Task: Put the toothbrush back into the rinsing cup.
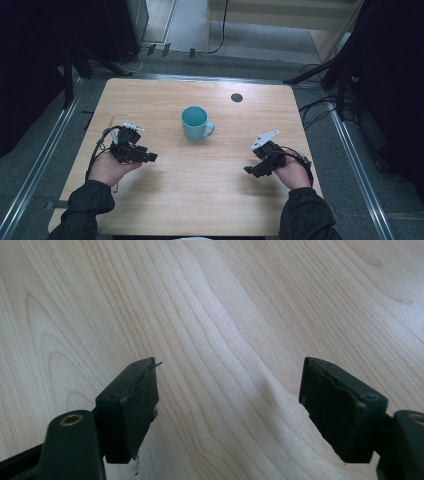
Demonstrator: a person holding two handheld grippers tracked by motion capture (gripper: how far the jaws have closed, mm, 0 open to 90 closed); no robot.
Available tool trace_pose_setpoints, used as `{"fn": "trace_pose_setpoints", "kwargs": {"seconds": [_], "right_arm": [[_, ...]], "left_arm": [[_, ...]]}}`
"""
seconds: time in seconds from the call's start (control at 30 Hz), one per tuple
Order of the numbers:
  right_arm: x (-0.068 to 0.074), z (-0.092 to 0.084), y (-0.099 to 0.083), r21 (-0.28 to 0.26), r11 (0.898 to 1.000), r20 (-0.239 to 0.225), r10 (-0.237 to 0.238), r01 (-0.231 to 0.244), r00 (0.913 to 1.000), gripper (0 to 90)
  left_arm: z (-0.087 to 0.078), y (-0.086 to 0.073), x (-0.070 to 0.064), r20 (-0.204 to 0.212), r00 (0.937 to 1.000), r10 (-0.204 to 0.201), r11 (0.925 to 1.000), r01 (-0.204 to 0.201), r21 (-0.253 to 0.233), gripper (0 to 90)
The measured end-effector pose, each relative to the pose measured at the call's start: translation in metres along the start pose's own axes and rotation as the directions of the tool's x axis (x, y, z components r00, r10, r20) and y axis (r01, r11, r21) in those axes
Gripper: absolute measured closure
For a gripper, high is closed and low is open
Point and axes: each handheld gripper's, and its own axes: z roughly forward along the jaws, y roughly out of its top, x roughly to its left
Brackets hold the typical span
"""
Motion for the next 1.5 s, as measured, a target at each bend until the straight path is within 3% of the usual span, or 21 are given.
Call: {"fn": "trace_pose_setpoints", "kwargs": {"seconds": [0.3,0.67,1.13,1.3,1.4,1.5], "right_arm": [[0.0007,0.0005,0.0001,0.004,1.000,-0.001,-0.003,0.003,1.0000,23.6],[0.0008,0.0000,0.0002,0.001,1.000,-0.003,-0.002,0.002,1.0000,23.6],[0.0006,0.0000,0.0010,0.002,1.000,-0.006,-0.005,0.005,1.0000,23.6],[0.0008,0.0005,0.0020,-0.001,1.000,-0.008,-0.008,0.008,0.9999,23.6],[0.0009,0.0006,0.0022,0.001,1.000,-0.009,-0.008,0.008,0.9999,23.6],[0.0008,0.0007,0.0022,0.001,1.000,-0.008,-0.010,0.010,0.9999,23.6]], "left_arm": [[0.0019,-0.0005,0.0017,0.007,0.9999,-0.010,0.9996,0.010,0.028,44.8],[-0.0009,-0.0012,0.0049,0.013,0.9989,-0.045,0.9988,0.045,0.018,44.0],[-0.0024,-0.0035,0.0073,0.006,0.9993,-0.037,0.9991,0.037,0.018,43.5],[-0.0036,-0.0043,0.0075,0.002,0.9992,-0.041,0.9992,0.041,0.001,43.6],[-0.0064,-0.0031,0.0029,-0.001,1.0000,-0.007,0.9972,0.007,-0.074,43.3],[-0.0066,-0.0024,0.0004,0.006,0.9999,0.008,0.9957,-0.008,-0.093,42.4]]}}
